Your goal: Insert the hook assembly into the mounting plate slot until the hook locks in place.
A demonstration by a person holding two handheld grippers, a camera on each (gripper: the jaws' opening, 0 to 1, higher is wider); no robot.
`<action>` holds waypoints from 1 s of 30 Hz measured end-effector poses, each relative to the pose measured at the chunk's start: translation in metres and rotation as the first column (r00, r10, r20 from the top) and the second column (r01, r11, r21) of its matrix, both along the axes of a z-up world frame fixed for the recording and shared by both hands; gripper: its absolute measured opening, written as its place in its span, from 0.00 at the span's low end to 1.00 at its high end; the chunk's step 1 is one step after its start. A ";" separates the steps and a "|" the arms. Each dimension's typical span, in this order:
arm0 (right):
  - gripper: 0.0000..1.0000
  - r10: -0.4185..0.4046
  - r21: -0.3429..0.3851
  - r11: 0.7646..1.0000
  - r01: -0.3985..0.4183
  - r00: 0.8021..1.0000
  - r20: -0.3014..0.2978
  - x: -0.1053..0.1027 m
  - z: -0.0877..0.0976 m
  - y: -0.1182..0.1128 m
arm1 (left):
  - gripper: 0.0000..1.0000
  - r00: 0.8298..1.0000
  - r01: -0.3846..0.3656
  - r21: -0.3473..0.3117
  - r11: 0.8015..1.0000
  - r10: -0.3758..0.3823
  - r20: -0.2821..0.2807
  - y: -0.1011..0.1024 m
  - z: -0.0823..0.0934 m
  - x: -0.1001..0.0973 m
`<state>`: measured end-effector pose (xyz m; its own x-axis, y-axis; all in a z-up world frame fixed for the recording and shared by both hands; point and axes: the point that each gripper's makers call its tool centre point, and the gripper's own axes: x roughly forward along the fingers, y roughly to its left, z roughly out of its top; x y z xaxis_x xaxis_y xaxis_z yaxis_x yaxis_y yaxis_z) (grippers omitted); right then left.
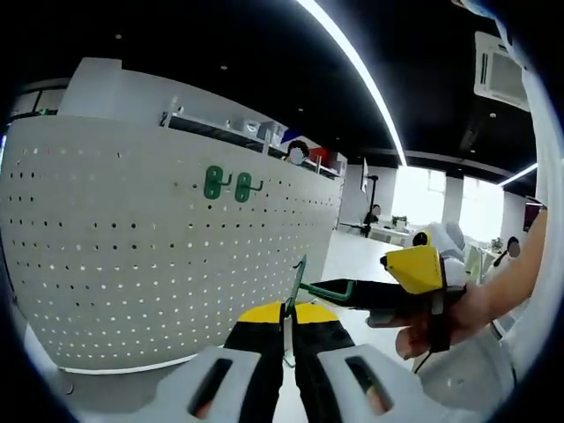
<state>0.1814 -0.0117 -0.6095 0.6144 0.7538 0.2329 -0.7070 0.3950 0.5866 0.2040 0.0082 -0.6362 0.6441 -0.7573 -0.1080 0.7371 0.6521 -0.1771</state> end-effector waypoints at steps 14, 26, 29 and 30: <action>0.28 -0.013 -0.013 1.000 0.012 0.999 -0.031 0.005 -0.006 0.005 | 0.01 1.000 -0.008 -0.005 1.000 0.008 0.001 0.001 0.001 -0.001; 0.17 -0.029 -0.007 1.000 0.029 0.999 -0.037 0.010 -0.005 0.006 | 0.01 1.000 -0.011 -0.013 1.000 0.011 0.001 -0.001 0.003 0.000; 0.13 -0.030 -0.026 0.999 0.029 0.999 -0.030 0.010 -0.006 0.009 | 0.01 1.000 -0.012 -0.013 1.000 0.012 0.003 -0.001 0.003 0.000; 0.13 -0.031 -0.024 0.999 0.030 0.999 -0.031 0.011 -0.006 0.009 | 0.01 1.000 -0.012 -0.012 1.000 0.013 0.003 -0.001 0.003 0.001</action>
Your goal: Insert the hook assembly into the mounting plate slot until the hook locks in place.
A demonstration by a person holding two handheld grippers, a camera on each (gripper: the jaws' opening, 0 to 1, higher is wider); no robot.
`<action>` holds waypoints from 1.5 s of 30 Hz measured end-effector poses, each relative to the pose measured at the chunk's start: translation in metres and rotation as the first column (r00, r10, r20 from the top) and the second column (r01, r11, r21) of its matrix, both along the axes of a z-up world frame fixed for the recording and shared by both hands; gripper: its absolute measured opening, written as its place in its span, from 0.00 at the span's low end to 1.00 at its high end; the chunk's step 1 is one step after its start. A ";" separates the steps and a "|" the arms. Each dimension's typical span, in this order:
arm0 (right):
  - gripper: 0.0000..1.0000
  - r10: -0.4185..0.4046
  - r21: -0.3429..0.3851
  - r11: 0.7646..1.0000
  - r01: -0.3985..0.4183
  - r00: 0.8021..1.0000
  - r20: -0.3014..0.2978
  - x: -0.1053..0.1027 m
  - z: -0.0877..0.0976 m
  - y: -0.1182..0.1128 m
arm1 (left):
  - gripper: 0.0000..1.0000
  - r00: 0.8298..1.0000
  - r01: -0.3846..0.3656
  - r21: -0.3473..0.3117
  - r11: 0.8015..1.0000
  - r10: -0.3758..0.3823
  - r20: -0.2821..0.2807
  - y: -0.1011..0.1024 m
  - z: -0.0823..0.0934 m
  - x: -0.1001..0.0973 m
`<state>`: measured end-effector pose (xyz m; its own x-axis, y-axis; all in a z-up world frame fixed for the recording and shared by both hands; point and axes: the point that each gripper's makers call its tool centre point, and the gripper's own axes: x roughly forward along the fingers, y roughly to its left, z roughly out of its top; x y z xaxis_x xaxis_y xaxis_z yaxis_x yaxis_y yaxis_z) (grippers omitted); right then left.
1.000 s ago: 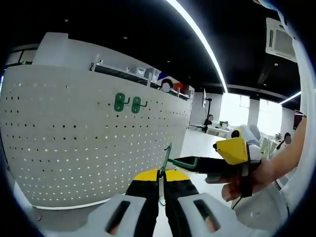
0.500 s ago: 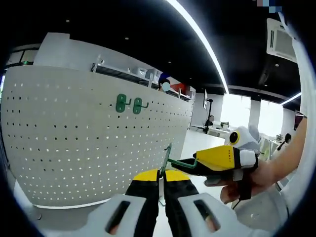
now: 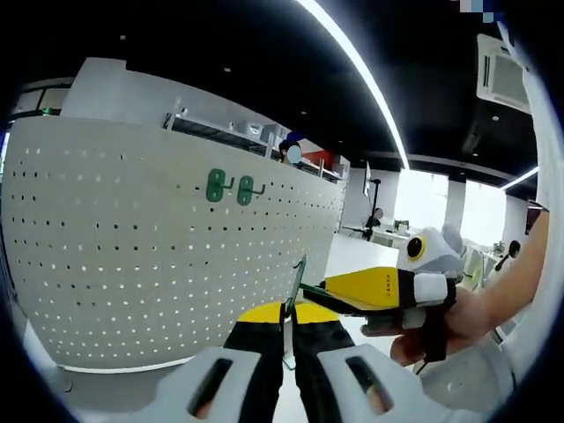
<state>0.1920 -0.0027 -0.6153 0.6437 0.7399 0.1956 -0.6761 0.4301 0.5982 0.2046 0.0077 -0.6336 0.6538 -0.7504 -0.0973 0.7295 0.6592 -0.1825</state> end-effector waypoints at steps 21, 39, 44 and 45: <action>0.05 -0.022 -0.013 1.000 0.021 0.999 -0.031 0.008 -0.005 0.005 | 0.01 0.999 -0.018 -0.033 0.999 0.017 -0.034 0.001 -0.004 0.000; 0.01 -0.062 0.001 0.998 0.062 0.993 -0.102 0.012 -0.012 0.002 | 0.01 0.999 -0.037 -0.018 0.999 0.036 -0.034 0.001 -0.009 0.001; 0.01 -0.068 -0.011 0.998 0.067 0.992 -0.104 0.012 -0.012 0.003 | 0.01 0.999 -0.043 -0.019 0.999 0.042 -0.033 0.002 -0.009 0.001; 0.01 -0.067 -0.010 0.998 0.067 0.992 -0.107 0.012 -0.012 0.003 | 0.01 0.999 -0.044 -0.019 0.999 0.043 -0.032 0.002 -0.009 0.001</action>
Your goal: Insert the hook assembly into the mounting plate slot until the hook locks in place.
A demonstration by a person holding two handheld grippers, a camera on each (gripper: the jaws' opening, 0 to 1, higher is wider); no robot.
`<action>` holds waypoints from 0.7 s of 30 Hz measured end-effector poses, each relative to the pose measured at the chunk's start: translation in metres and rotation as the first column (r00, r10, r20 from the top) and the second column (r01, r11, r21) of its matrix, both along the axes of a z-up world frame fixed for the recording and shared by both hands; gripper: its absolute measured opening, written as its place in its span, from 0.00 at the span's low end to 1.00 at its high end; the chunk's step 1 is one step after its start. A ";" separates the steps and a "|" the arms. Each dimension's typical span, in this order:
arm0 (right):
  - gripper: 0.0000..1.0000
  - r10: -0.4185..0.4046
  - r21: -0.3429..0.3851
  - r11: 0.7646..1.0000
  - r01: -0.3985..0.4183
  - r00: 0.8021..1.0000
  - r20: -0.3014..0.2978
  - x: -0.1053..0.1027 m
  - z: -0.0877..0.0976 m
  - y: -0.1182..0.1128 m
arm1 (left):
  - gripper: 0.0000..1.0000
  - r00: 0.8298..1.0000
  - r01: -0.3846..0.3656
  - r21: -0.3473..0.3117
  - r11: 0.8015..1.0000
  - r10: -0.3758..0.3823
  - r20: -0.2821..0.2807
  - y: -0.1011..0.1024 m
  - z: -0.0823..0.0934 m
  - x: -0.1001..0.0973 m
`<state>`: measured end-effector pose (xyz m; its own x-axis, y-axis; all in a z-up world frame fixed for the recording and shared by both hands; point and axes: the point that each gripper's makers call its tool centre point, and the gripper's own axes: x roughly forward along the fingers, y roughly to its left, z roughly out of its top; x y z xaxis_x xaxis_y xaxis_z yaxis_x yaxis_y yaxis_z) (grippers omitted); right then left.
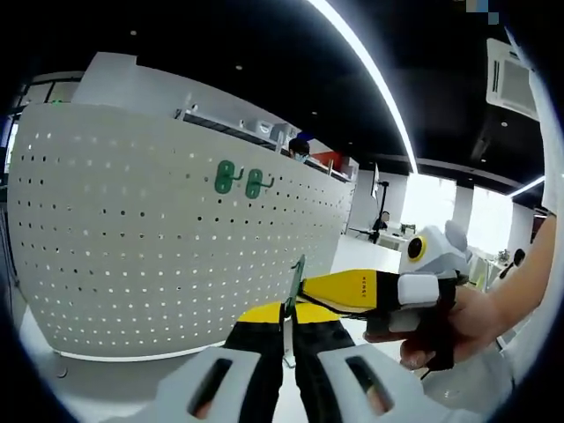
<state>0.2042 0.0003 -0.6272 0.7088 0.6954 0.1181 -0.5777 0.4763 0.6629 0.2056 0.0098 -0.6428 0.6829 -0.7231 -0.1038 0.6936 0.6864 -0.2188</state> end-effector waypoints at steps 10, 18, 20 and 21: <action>0.00 -0.008 -0.030 1.000 0.008 1.000 0.007 -0.001 -0.001 -0.002 | 0.02 1.000 -0.001 0.006 1.000 0.001 0.006 -0.001 0.000 -0.001; 0.00 -0.031 -0.104 0.994 0.039 0.997 0.073 -0.002 0.004 -0.002 | 0.02 1.000 -0.006 0.019 1.000 0.006 0.022 -0.002 0.002 0.000; 0.00 -0.030 -0.096 0.995 0.037 0.997 0.070 -0.002 0.004 -0.001 | 0.02 0.999 -0.009 0.022 1.000 0.009 0.031 -0.002 0.003 0.000; 0.00 -0.028 -0.090 0.995 0.034 0.997 0.066 -0.002 0.005 -0.001 | 0.02 0.999 -0.010 0.022 1.000 0.009 0.033 -0.001 0.004 0.001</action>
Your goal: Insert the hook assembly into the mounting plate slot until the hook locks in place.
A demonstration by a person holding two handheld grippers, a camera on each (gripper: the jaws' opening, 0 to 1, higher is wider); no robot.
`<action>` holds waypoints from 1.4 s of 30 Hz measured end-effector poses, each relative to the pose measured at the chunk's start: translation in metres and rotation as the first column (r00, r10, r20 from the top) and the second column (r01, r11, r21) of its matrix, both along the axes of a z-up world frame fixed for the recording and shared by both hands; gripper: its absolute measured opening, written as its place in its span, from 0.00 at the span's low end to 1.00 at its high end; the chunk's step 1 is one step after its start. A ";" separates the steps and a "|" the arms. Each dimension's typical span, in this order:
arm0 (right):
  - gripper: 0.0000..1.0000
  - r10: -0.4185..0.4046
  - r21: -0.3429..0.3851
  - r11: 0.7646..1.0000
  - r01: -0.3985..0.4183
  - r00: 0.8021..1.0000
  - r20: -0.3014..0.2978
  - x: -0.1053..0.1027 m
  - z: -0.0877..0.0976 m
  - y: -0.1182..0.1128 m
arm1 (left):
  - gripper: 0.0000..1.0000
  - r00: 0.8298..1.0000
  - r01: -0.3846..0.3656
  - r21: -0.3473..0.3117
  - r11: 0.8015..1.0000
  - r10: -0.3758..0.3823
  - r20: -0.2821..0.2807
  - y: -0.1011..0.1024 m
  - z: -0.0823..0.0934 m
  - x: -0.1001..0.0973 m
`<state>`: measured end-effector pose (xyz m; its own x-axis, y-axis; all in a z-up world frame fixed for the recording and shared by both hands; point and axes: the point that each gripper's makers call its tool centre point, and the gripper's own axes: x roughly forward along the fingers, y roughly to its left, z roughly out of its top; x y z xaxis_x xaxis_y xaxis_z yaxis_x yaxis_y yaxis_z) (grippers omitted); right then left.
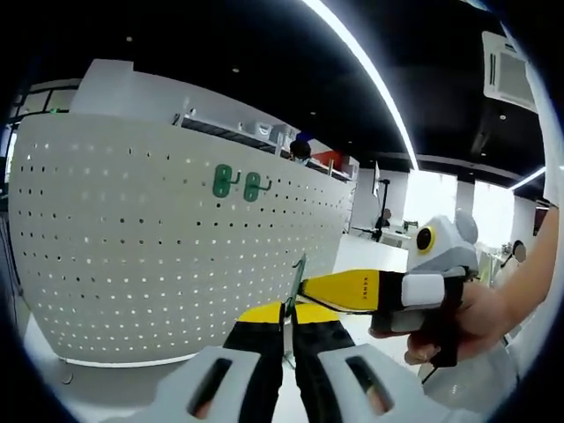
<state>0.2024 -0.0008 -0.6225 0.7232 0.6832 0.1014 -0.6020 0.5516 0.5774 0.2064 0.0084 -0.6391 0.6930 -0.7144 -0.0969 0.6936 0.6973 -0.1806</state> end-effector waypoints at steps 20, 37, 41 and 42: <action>0.00 0.004 0.007 1.000 -0.005 1.000 0.012 0.001 0.003 -0.003 | 0.03 1.000 0.022 0.031 0.999 -0.023 0.014 -0.001 -0.002 -0.002; 0.00 0.012 -0.010 1.000 -0.012 1.000 -0.002 0.002 0.000 -0.003 | 0.41 1.000 0.023 0.142 0.990 -0.023 -0.001 0.001 -0.020 -0.004; 0.00 0.015 -0.009 1.000 -0.015 1.000 -0.002 0.001 0.000 -0.003 | 0.53 1.000 0.026 0.168 0.985 -0.028 0.009 -0.001 -0.022 -0.005; 0.00 0.016 -0.009 1.000 -0.016 1.000 -0.002 0.001 0.000 -0.003 | 0.56 0.999 0.031 0.175 0.984 -0.033 0.010 -0.002 -0.023 -0.005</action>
